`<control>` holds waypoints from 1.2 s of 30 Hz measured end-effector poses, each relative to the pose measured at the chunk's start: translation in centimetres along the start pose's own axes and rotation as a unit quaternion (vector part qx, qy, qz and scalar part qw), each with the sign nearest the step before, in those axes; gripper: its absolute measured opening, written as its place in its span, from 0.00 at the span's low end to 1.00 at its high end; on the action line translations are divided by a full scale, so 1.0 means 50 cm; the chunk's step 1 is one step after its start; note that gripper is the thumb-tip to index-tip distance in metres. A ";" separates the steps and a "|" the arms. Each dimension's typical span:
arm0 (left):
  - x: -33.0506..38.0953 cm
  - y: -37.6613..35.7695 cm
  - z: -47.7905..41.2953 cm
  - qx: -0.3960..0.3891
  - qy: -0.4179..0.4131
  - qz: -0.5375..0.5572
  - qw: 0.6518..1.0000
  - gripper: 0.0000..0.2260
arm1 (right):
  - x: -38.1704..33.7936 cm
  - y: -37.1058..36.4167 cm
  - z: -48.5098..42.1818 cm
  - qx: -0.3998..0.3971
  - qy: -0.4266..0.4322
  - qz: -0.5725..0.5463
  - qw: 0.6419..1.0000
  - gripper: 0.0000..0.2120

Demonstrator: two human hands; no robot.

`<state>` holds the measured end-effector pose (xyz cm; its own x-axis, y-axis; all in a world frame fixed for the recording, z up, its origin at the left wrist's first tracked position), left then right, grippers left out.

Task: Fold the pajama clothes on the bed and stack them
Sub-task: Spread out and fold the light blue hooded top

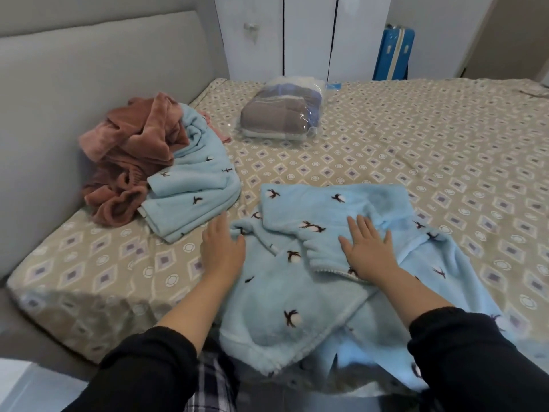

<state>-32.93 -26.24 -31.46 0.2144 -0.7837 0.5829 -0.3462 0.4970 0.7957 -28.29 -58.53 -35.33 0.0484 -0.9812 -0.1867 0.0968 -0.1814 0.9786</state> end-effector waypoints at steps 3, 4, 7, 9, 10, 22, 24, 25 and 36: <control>-0.056 -0.003 -0.008 -0.098 0.104 0.048 0.989 0.15 | -0.001 0.005 0.005 -0.019 -0.004 -0.008 1.000 0.31; -0.064 0.005 -0.009 -0.096 0.097 0.032 0.990 0.07 | -0.002 0.007 0.006 -0.021 -0.004 -0.010 1.000 0.31; -0.089 0.033 -0.003 -0.066 0.110 -0.006 0.992 0.05 | -0.002 0.012 0.009 -0.028 -0.004 -0.011 1.000 0.31; -0.071 0.034 -0.011 -0.044 0.092 -0.052 0.993 0.19 | -0.002 0.014 0.013 -0.027 -0.004 -0.001 1.000 0.30; -0.044 0.031 -0.015 -0.025 0.062 -0.069 0.995 0.24 | -0.003 0.015 0.016 -0.025 -0.002 0.007 1.000 0.30; 0.268 -0.220 0.048 -0.214 -0.333 -0.169 0.903 0.24 | 0.066 0.033 0.011 0.053 -0.034 -0.025 0.998 0.32; 0.234 -0.230 0.040 -0.219 -0.298 -0.140 0.919 0.25 | 0.106 0.046 0.008 0.058 -0.092 -0.083 0.991 0.31; 0.231 -0.228 0.037 -0.215 -0.297 -0.131 0.921 0.25 | 0.112 0.059 0.006 0.076 -0.097 -0.087 0.989 0.30; 0.312 -0.218 -0.208 -0.280 -0.290 -0.234 0.885 0.37 | 0.023 0.171 -0.237 -0.047 0.050 -0.002 0.998 0.37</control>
<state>-16.33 -40.01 -29.33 -0.3455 -0.9314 0.1148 0.1982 0.0471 0.9790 -15.63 -60.44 -28.22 0.1472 -0.9679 -0.2035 0.1897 -0.1743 0.9662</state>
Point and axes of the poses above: each hand's wrist, its own z-axis away from the middle knuckle, its own y-axis out of the back of the hand, x = y × z, the point moved 8 cm from there along -z, towards the middle knuckle, and after that the axes turned 2 degrees about -z, right-handed, at the moved point
